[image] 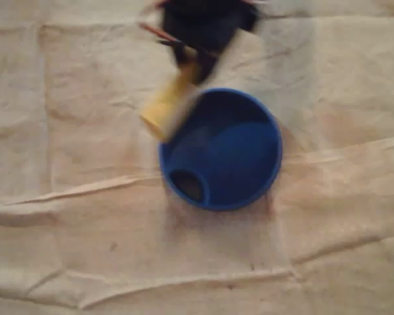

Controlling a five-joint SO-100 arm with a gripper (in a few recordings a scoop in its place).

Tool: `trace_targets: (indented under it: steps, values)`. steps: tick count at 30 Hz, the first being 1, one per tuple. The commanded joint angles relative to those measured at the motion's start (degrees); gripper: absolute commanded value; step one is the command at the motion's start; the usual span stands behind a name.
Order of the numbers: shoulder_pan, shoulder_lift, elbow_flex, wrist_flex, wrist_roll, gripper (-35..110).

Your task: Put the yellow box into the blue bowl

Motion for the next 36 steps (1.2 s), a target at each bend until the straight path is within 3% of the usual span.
trace_targets:
  steps: [1,14,23,32,36]
  values:
    - [-4.0,4.8,-4.7,-0.2,5.5,0]
    - [-4.7,-6.4,-10.5,-2.8,14.0,1]
    - [-5.3,-7.1,-11.8,-3.0,13.9,2]
    - [-5.3,-6.9,-11.8,-2.8,13.6,25]
    - [-5.4,-6.6,-11.8,-3.3,13.5,25]
